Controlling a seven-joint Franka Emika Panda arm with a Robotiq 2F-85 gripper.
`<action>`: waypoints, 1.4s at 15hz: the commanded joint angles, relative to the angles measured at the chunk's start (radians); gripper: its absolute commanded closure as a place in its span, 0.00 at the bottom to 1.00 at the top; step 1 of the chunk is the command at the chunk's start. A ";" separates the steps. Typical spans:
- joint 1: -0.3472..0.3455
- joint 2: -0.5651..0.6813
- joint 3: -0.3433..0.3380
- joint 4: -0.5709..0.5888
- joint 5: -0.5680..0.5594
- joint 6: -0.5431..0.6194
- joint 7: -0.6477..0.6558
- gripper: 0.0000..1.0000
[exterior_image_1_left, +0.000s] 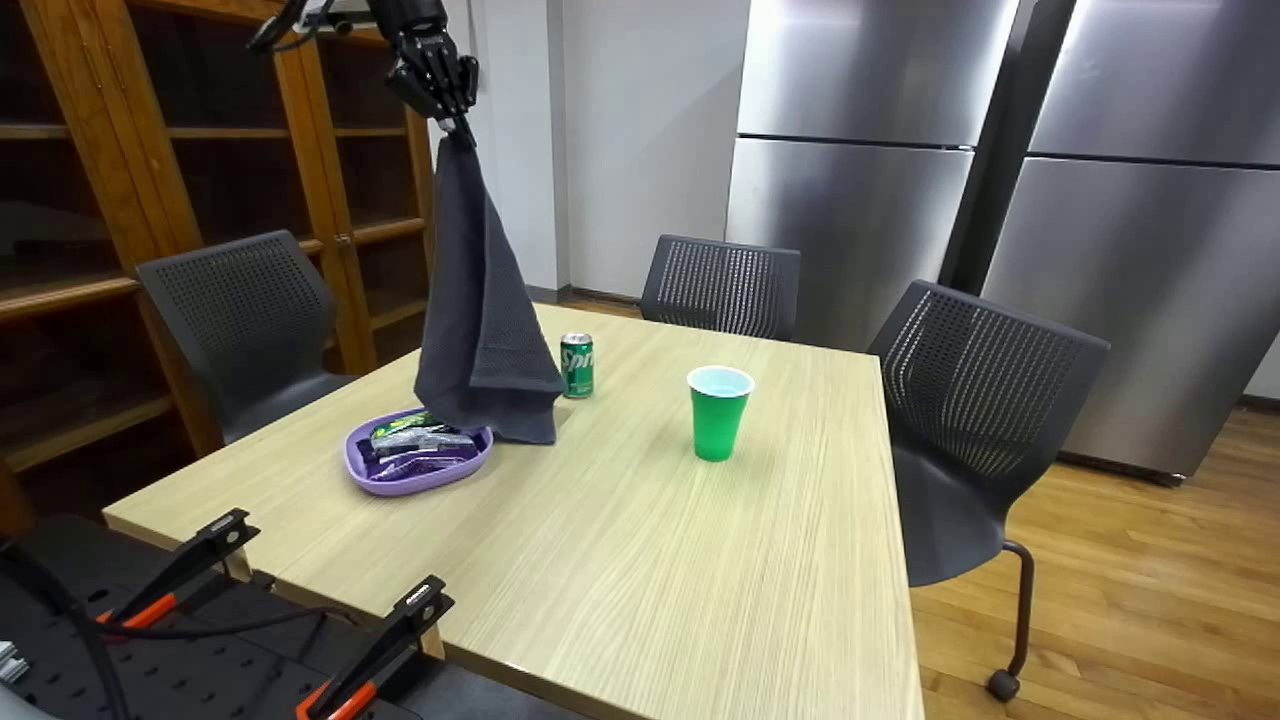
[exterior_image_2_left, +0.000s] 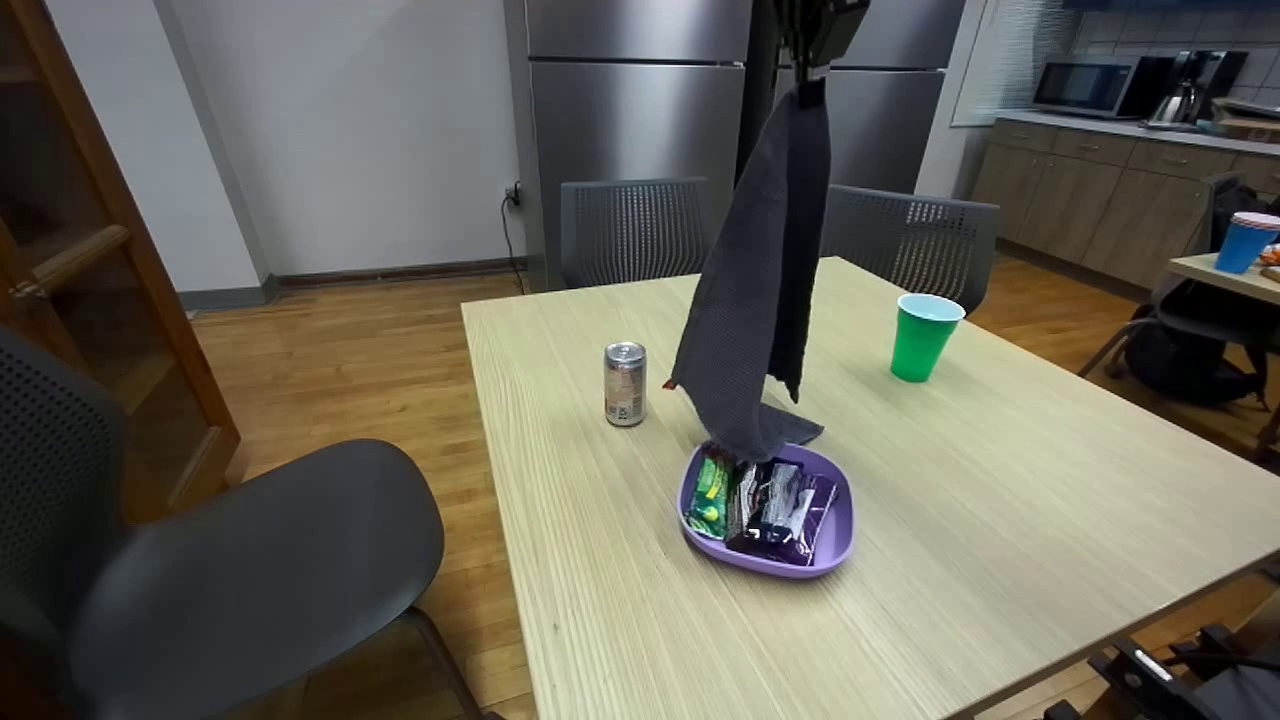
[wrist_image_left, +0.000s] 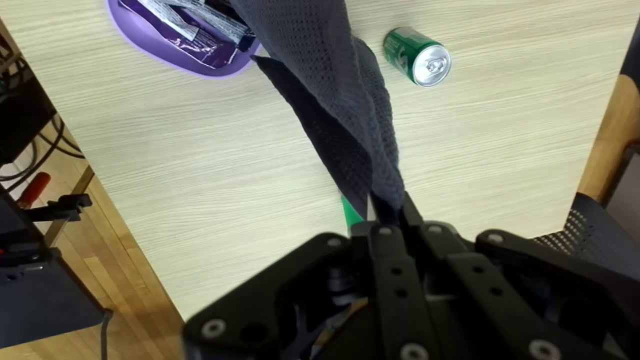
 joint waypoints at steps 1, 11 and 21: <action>-0.002 0.013 0.010 -0.016 -0.004 -0.019 0.010 0.99; 0.002 0.077 0.000 0.016 0.004 -0.067 -0.003 0.99; 0.024 0.076 0.013 -0.004 0.010 -0.084 -0.048 0.99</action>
